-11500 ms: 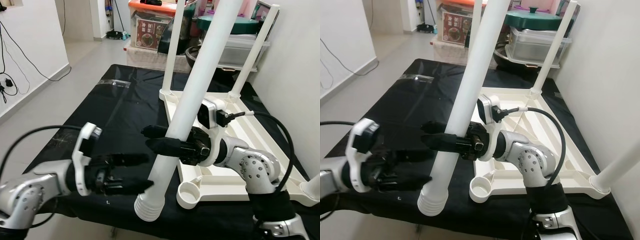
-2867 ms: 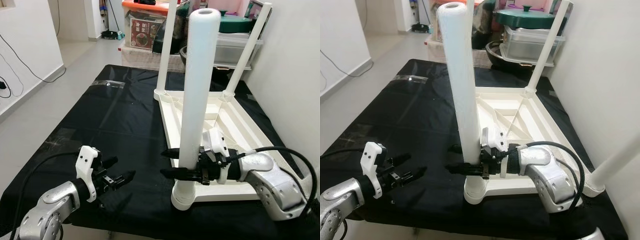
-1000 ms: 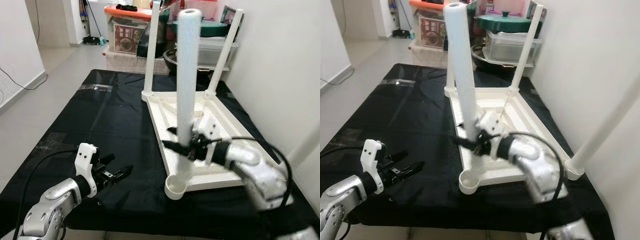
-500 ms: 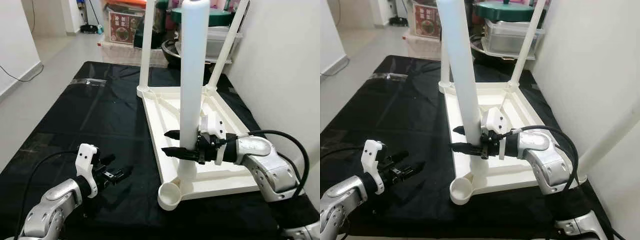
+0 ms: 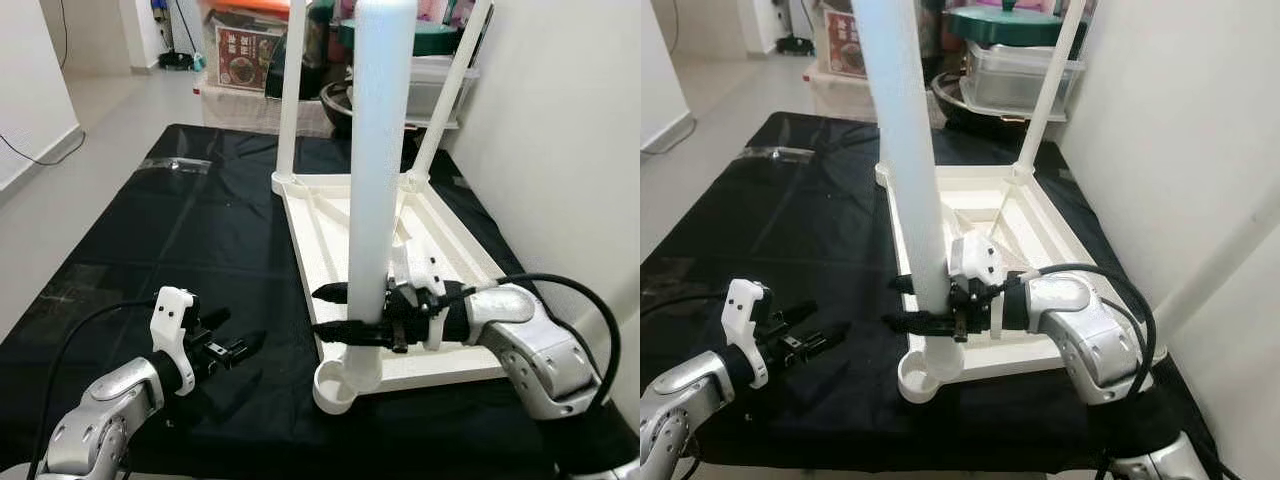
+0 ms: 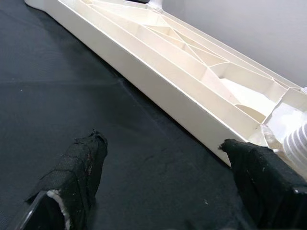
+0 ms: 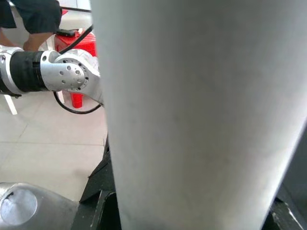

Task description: Building children table

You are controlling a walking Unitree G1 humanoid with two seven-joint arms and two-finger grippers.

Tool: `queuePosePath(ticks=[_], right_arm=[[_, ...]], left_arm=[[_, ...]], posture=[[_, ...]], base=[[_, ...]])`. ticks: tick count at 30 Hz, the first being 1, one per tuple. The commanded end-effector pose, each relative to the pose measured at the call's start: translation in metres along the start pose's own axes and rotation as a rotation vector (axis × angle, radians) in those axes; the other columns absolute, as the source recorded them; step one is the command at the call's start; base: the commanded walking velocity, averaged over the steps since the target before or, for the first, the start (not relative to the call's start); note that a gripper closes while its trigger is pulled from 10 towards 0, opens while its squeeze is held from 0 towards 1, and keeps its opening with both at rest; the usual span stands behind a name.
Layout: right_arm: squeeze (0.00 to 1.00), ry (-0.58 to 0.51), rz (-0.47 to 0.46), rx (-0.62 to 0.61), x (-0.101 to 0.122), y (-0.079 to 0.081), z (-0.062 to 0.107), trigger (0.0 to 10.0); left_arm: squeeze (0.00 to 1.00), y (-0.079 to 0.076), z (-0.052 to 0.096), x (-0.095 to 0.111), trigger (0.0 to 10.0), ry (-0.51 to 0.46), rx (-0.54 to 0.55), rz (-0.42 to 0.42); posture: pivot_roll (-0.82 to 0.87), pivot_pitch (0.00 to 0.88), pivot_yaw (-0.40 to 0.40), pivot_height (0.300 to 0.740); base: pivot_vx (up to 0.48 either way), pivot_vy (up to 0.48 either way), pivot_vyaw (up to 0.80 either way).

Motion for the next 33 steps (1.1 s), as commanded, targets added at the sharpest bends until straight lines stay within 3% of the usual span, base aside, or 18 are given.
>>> queuePosePath(ticks=[1,13,24,29,33], right_arm=[[0.0,0.018,0.021,0.015,-0.005,0.005,-0.004,0.0],[0.0,0.108,0.046,-0.005,-0.025,-0.003,-0.005,0.0],[0.0,0.092,0.031,0.053,-0.02,0.008,-0.008,0.0],[0.0,0.041,0.016,0.07,-0.018,0.022,-0.018,0.0],[0.0,0.034,0.014,0.067,-0.022,0.024,-0.022,0.0]], left_arm=[[0.0,-0.002,-0.002,-0.002,10.0,0.001,-0.009,0.006],[0.0,-0.002,-0.002,-0.003,10.0,0.0,-0.006,0.011],[0.0,-0.001,-0.001,-0.005,10.0,0.005,-0.002,0.015],[0.0,-0.001,-0.002,-0.006,10.0,0.007,-0.002,0.023],[0.0,-0.001,-0.004,-0.006,10.0,0.005,-0.003,0.024]], posture=[[0.11,0.0,-0.112,0.74],[0.12,0.0,-0.122,0.74],[0.11,0.0,-0.124,0.74],[0.1,0.0,-0.12,0.74],[0.1,0.0,-0.119,0.74]], base=[[0.0,0.0,0.0],[0.0,0.0,0.0],[0.0,0.0,0.0],[0.0,0.0,0.0],[0.0,0.0,0.0]])
Point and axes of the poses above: a point about 5 cm out from each wrist's last joint towards the gripper, its own z axis pointing back from the gripper into the wrist, its own x axis along the axis of the wrist's last joint, y = z × x, the point moved 1 cm from there along -z, pointing out of the wrist towards the gripper, and after that the axes turned 10 degrees about -z, right-handed, at the moved point
